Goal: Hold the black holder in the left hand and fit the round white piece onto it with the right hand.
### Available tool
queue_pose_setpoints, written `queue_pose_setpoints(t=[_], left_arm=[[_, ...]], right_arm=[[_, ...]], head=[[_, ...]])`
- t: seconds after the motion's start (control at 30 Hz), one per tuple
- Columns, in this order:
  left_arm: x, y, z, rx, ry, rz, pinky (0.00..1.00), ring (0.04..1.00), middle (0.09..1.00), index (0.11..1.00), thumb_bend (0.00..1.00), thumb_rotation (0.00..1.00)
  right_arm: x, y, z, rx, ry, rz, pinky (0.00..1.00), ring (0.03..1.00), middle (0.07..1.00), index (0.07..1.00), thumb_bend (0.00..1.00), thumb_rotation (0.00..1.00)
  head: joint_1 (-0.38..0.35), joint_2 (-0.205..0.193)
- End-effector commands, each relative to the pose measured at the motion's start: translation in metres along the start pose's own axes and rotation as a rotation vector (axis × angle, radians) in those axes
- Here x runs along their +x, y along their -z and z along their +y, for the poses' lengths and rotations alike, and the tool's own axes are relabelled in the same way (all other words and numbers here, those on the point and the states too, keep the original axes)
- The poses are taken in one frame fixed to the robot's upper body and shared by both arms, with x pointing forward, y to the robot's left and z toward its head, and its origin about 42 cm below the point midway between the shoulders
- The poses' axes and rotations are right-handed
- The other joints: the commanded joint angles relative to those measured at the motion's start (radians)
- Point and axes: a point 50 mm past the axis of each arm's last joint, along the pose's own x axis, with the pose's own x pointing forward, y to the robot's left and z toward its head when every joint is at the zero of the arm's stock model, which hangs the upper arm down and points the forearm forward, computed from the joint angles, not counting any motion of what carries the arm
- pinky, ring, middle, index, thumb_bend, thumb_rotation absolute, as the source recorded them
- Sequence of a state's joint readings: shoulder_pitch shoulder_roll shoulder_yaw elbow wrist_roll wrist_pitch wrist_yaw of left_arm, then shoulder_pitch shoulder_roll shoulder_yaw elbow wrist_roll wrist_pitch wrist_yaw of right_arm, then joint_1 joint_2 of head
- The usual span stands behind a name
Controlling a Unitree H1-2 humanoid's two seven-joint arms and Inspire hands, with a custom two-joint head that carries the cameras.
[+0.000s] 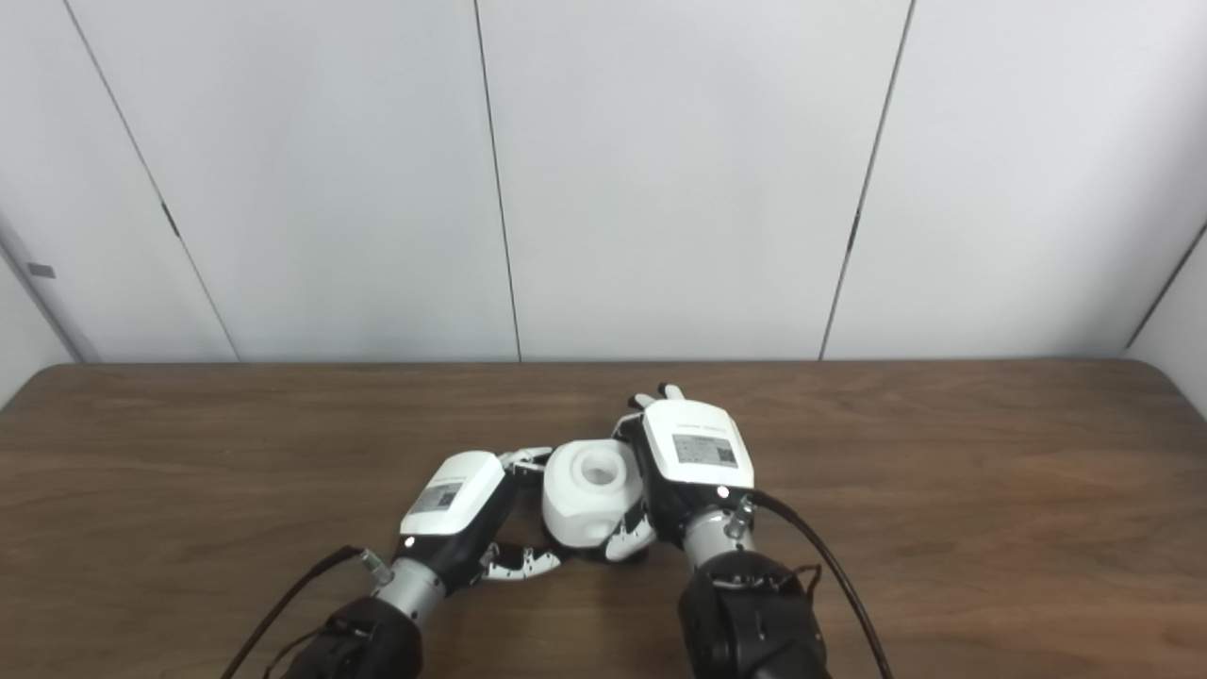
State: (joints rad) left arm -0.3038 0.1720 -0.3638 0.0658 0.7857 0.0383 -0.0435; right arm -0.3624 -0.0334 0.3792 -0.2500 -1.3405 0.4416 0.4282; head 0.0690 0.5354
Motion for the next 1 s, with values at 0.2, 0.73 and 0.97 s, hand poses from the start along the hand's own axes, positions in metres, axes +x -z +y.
queue_pose_setpoints(t=[0.2,0.73,0.97], left_arm=[[0.011,-0.012,0.011,0.022,-0.048,-0.037,0.83,0.832,0.855,0.482,0.52,0.05],[0.011,-0.015,0.007,0.010,-0.054,-0.036,0.82,0.831,0.857,0.482,0.52,0.05],[0.011,-0.014,0.006,0.011,-0.053,-0.034,0.80,0.825,0.854,0.482,0.52,0.05]], right_arm=[[0.005,-0.021,-0.023,-0.094,0.127,-0.066,0.65,0.966,0.885,0.484,0.52,0.13],[0.003,-0.020,-0.018,-0.163,0.109,-0.074,0.66,0.980,0.883,0.483,0.52,0.13],[0.003,-0.016,-0.011,-0.160,0.093,-0.072,0.64,0.965,0.872,0.486,0.52,0.13]], head=[[0.002,-0.006],[0.004,-0.003],[0.007,-0.005]])
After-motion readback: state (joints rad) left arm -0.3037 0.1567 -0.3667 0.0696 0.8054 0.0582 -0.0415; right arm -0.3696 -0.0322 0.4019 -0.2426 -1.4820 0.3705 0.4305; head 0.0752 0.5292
